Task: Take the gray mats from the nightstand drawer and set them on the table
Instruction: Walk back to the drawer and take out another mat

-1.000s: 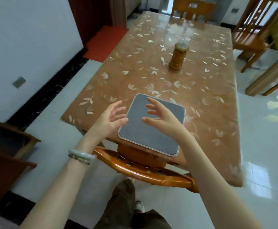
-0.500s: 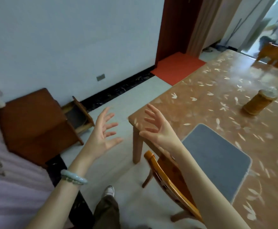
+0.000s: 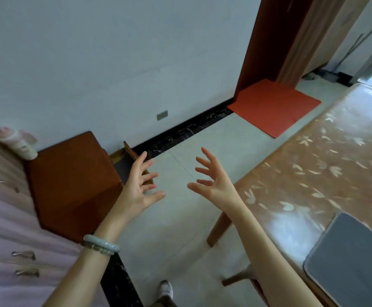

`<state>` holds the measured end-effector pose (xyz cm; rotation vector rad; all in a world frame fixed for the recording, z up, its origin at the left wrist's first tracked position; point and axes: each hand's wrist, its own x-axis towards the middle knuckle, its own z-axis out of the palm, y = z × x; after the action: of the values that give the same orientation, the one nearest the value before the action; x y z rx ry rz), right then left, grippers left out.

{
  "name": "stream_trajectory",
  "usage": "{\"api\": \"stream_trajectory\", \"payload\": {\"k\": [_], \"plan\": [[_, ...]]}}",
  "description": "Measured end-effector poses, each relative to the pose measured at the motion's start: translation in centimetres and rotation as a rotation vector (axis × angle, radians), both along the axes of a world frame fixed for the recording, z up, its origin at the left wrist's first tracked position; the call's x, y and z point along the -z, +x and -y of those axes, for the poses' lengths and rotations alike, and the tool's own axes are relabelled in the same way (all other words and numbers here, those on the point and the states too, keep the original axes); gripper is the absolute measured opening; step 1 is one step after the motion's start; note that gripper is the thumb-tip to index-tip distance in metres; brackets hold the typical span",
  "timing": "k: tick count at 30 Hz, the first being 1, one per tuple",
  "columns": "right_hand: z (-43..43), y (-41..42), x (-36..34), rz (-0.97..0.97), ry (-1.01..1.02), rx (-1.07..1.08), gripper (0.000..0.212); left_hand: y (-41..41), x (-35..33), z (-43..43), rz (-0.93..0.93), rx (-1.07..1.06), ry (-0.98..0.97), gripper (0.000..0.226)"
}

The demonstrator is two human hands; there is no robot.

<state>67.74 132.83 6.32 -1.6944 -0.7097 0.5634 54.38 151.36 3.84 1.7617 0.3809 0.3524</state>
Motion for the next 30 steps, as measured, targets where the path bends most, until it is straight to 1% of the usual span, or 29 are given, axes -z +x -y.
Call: {"api": "stream_trajectory", "payload": {"k": [5,10,14,18,24,30], "plan": [[-5.3,1.9,0.1,-0.027,-0.012,0.042,0.087,2.1,0.7,-5.0,-0.017,0.011,-0.012,0.101],[-9.1,5.5,0.6,-0.023,-0.005,0.087,0.087,5.4,1.5,-8.6,-0.015,-0.041,-0.050,0.098],[-13.2,10.6,1.6,-0.031,-0.022,0.068,0.088,9.8,2.3,-12.3,-0.020,-0.068,-0.063,0.097],[-17.6,17.6,2.4,-0.034,-0.020,0.039,0.089,15.9,2.9,-16.1,-0.032,-0.100,-0.065,0.097],[-23.8,28.3,1.8,-0.039,0.009,-0.031,0.089,25.0,1.9,-20.8,-0.023,-0.204,-0.060,0.096],[-29.0,34.7,1.7,-0.043,0.016,-0.119,0.088,31.4,1.7,-24.6,-0.021,-0.267,-0.050,0.098]]}}
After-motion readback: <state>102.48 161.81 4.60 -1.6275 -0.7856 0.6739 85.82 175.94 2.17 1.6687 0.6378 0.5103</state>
